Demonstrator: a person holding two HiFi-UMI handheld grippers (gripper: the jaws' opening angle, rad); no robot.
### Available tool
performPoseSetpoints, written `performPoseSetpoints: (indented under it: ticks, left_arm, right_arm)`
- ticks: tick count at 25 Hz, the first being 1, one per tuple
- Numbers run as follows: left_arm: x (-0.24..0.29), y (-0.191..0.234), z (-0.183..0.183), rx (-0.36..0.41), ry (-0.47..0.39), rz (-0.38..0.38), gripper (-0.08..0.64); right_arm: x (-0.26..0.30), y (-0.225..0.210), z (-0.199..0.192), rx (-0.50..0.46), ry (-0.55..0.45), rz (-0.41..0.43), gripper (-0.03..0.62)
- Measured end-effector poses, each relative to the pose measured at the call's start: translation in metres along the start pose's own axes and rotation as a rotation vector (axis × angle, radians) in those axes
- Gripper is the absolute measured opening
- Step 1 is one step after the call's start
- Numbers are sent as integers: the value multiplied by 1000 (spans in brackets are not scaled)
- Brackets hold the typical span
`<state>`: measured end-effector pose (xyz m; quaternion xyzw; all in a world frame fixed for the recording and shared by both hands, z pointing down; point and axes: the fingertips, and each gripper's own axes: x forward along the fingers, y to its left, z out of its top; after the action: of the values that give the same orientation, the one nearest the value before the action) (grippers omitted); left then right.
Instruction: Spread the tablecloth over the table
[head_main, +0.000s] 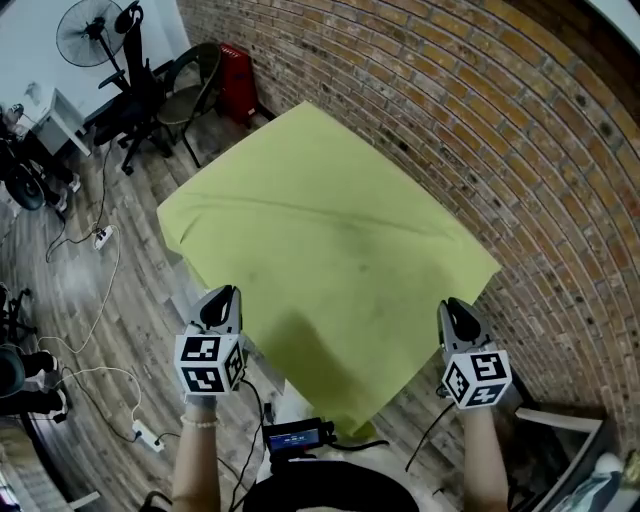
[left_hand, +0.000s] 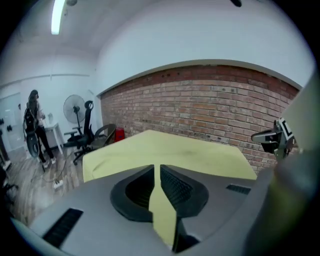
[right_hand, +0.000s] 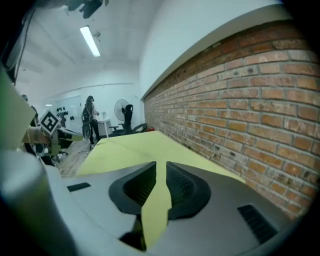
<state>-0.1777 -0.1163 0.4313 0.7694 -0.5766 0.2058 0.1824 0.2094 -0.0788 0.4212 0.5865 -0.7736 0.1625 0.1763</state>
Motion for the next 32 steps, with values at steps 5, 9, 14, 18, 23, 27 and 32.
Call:
performPoseSetpoints:
  ticks: [5,9,14,18,23,27,32]
  left_arm:
    - [6,-4,-113,-318,236,28,213]
    - [13,-7,-150,-410,301,63,213]
    - [20,-15,-162,-366,335,95,206]
    - [15,-19,-165,-339,354,78,184]
    - [10,-24,-167,-337,349,93,153]
    - [3,-23,-169,-324,363,107,153]
    - [-19,-22,-122,-159,227,104,97]
  right_arm:
    - [-1,8,-114,121,207,-29,174]
    - [3,25,-160,98,303,-46,175]
    - [3,28,-172,39,310,-58,175]
    - [1,30,-173,16,308,-43,175]
    - [-1,32,-174,10,305,-36,173]
    - [-4,32,-174,9,309,-25,172]
    - [-21,23,-137,-11,198,-51,78]
